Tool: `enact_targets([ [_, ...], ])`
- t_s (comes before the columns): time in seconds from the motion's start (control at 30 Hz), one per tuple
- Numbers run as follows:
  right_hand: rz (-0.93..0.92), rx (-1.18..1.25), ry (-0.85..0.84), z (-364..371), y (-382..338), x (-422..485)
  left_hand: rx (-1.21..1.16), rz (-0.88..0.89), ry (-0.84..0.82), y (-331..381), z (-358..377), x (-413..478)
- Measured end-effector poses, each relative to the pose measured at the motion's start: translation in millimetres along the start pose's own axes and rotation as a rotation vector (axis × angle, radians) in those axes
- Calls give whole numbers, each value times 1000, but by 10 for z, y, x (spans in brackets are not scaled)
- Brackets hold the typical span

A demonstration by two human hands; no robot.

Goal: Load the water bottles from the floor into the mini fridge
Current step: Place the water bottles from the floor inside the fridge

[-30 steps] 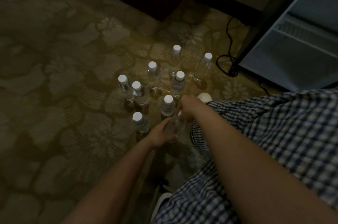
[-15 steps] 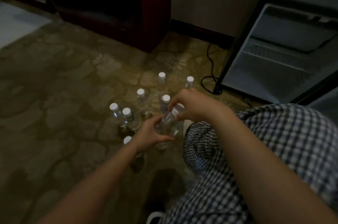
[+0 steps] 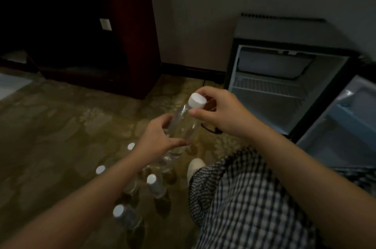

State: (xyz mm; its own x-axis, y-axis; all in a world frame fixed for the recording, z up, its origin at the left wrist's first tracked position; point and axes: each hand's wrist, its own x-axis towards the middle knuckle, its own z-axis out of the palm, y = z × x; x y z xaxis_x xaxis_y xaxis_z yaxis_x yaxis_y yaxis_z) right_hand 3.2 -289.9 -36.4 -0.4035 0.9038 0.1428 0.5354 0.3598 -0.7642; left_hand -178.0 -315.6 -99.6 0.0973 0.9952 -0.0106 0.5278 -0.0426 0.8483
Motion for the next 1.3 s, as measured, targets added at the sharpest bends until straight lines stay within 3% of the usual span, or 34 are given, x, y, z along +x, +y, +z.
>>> enact_targets([
  [0.27,37,21,279,-702,168,201,61,149,120,776,245,667],
  [0.47,120,-127,320,-1284,412,439,67,186,93,1149,636,1221],
  [0.63,223,-98,339,-1641,795,605,80,171,13,1366,980,1711],
  [0.8,336,1,359,-1869,1220,778,73,116,-44,1418,1394,2215],
  [1.07,469,-116,275,-1967,1873,1162,193,64,-157,1173,1867,2820],
  [1.3,575,-269,200,-1565,2571,1499,426,16,-224,608,2122,3162],
])
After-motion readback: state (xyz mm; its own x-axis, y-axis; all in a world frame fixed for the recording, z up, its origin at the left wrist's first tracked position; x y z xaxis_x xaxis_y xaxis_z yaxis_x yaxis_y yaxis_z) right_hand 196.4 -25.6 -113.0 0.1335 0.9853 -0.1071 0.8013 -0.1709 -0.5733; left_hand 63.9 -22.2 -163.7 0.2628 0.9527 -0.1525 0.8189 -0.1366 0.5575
